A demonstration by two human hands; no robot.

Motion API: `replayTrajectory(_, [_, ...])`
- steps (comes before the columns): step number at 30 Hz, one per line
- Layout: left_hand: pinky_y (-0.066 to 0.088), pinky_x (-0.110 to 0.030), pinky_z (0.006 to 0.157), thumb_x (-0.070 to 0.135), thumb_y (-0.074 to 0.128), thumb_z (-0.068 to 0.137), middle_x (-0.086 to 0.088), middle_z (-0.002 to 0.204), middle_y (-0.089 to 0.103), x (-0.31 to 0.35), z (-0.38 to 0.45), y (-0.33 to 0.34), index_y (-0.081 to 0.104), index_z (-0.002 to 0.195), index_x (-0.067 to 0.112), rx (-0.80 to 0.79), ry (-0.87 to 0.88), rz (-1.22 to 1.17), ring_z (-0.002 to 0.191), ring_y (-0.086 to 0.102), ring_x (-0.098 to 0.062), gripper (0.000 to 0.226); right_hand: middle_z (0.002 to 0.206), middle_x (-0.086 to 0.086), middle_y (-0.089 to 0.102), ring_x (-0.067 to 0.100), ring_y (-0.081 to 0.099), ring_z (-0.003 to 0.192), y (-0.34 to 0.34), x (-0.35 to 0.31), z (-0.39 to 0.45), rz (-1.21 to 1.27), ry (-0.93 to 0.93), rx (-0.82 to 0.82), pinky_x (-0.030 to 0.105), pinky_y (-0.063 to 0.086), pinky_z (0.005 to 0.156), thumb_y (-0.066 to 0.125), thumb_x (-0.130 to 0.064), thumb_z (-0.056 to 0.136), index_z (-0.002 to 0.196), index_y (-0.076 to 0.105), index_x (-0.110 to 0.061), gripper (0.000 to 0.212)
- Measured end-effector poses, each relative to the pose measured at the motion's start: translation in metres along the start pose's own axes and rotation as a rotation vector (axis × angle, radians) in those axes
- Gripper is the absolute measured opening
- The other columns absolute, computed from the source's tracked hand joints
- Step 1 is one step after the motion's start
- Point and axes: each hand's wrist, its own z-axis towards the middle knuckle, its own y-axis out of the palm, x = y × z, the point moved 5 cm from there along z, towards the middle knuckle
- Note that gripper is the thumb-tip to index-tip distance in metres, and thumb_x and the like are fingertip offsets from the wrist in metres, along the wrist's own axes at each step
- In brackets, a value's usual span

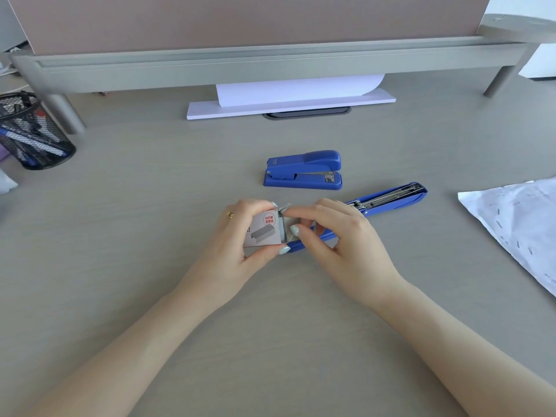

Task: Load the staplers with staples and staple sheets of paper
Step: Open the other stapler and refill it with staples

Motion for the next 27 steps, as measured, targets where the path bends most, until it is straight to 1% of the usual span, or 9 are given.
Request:
replayTrajectory(4, [0.032,-0.003,0.079,0.036,0.061,0.074,0.041,0.100,0.038,-0.001,0.000,0.001,0.037,0.110,0.045,0.001,-0.008,0.009,0.103,0.040,0.004,0.045,0.075,-0.013,0.052,0.008,0.046,0.069,0.001,0.001,0.000,0.022,0.006,-0.021,0.038,0.047,0.068,0.049,-0.025,0.085,0.102,0.067,-0.021,0.026])
replayTrajectory(8, [0.032,-0.002,0.079,0.044,0.057,0.072,0.045,0.103,0.036,0.000,0.000,0.002,0.037,0.112,0.041,-0.018,0.023,0.024,0.102,0.038,0.007,0.044,0.075,-0.007,0.058,0.009,0.048,0.070,0.000,0.000,0.001,0.057,0.023,-0.048,0.034,0.047,0.070,0.050,-0.027,0.085,0.099,0.068,-0.023,0.023])
replayTrajectory(12, [0.031,-0.003,0.081,0.042,0.057,0.075,0.043,0.104,0.036,-0.001,0.000,0.003,0.037,0.113,0.038,-0.026,0.051,0.072,0.105,0.034,0.009,0.044,0.073,-0.013,0.056,0.009,0.049,0.072,0.001,0.000,0.000,0.079,0.043,-0.068,0.030,0.045,0.073,0.051,-0.028,0.082,0.091,0.064,-0.024,0.016])
replayTrajectory(16, [0.029,-0.002,0.083,0.032,0.060,0.077,0.047,0.106,0.034,-0.001,0.000,0.002,0.036,0.115,0.039,-0.020,0.050,0.097,0.106,0.033,0.010,0.045,0.072,-0.016,0.057,0.007,0.049,0.073,0.000,0.003,-0.001,0.160,0.101,-0.062,0.018,0.041,0.073,0.055,-0.032,0.078,0.080,0.057,-0.022,0.010])
replayTrajectory(19, [0.027,-0.001,0.085,0.042,0.055,0.078,0.049,0.109,0.032,-0.001,0.001,0.001,0.034,0.120,0.041,-0.008,0.060,0.112,0.107,0.031,0.009,0.046,0.071,-0.018,0.054,0.007,0.049,0.074,-0.001,0.002,-0.002,0.197,0.124,-0.066,0.010,0.037,0.072,0.062,-0.022,0.079,0.074,0.055,-0.017,0.010])
replayTrajectory(21, [0.026,-0.001,0.085,0.045,0.049,0.079,0.045,0.110,0.034,-0.001,0.002,-0.001,0.034,0.123,0.041,0.019,0.064,0.119,0.108,0.030,0.009,0.047,0.071,-0.015,0.055,0.005,0.049,0.074,-0.001,0.003,-0.002,0.232,0.153,-0.073,0.008,0.036,0.071,0.064,-0.017,0.080,0.073,0.055,-0.016,0.012])
replayTrajectory(22, [0.026,-0.001,0.085,0.045,0.050,0.080,0.041,0.111,0.037,-0.002,0.002,-0.002,0.034,0.123,0.040,0.042,0.057,0.120,0.108,0.030,0.007,0.047,0.072,-0.014,0.055,0.003,0.050,0.073,-0.002,0.004,-0.002,0.260,0.184,-0.065,0.007,0.036,0.071,0.066,-0.016,0.081,0.073,0.055,-0.017,0.014])
replayTrajectory(24, [0.027,-0.001,0.083,0.038,0.055,0.082,0.033,0.110,0.041,-0.005,0.003,-0.005,0.036,0.124,0.041,0.107,0.026,0.108,0.107,0.032,0.005,0.046,0.070,-0.012,0.056,0.001,0.050,0.071,-0.005,0.010,-0.002,0.320,0.262,-0.014,0.010,0.037,0.069,0.066,-0.015,0.082,0.071,0.054,-0.020,0.017])
replayTrajectory(27, [0.034,-0.003,0.077,0.024,0.062,0.083,0.036,0.102,0.045,-0.009,0.003,-0.011,0.044,0.118,0.040,0.236,-0.060,0.054,0.104,0.041,-0.001,0.043,0.070,-0.014,0.057,0.002,0.050,0.068,-0.016,0.022,0.000,0.370,0.342,0.121,0.015,0.039,0.068,0.065,-0.017,0.083,0.069,0.054,-0.022,0.019])
